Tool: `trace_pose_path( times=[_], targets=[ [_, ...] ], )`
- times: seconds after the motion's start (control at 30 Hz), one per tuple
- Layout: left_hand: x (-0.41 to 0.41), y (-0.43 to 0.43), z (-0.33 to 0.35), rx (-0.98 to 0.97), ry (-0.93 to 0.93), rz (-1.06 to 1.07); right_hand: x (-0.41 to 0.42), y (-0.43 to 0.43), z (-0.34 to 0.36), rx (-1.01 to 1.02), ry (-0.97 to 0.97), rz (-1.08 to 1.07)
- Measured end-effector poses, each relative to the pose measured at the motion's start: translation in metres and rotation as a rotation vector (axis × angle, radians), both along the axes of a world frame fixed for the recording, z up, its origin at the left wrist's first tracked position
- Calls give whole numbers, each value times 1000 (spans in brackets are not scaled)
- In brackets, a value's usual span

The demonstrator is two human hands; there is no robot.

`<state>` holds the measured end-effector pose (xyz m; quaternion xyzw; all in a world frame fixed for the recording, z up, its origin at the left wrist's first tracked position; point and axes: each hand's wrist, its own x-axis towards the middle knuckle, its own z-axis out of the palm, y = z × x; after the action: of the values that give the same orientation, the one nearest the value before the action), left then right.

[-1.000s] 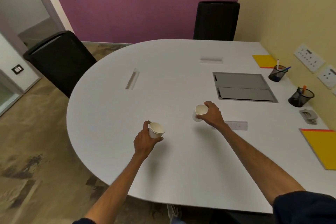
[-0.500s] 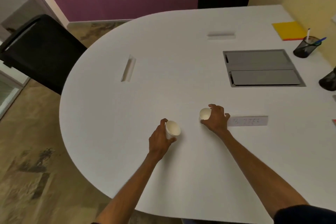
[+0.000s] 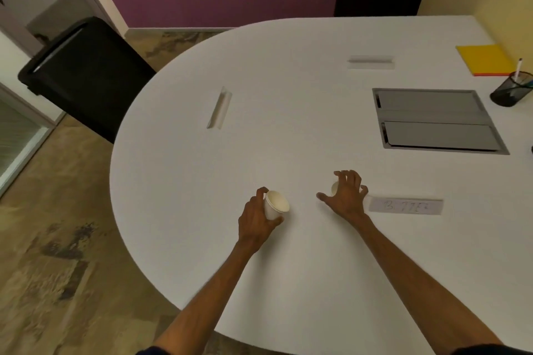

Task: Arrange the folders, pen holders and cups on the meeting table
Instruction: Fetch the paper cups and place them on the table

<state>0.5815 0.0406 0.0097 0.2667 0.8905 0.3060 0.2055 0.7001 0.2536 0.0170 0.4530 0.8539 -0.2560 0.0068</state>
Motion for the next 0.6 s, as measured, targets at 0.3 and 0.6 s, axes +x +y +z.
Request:
trace_pose_path(
  times=[0.3,0.6],
  targets=[
    [-39,-52,30,103,30,95,-84,-97,43,-236,251,184],
    [-129,-165,58,101,163,39,-184,-228,87,-605,363,269]
  ],
)
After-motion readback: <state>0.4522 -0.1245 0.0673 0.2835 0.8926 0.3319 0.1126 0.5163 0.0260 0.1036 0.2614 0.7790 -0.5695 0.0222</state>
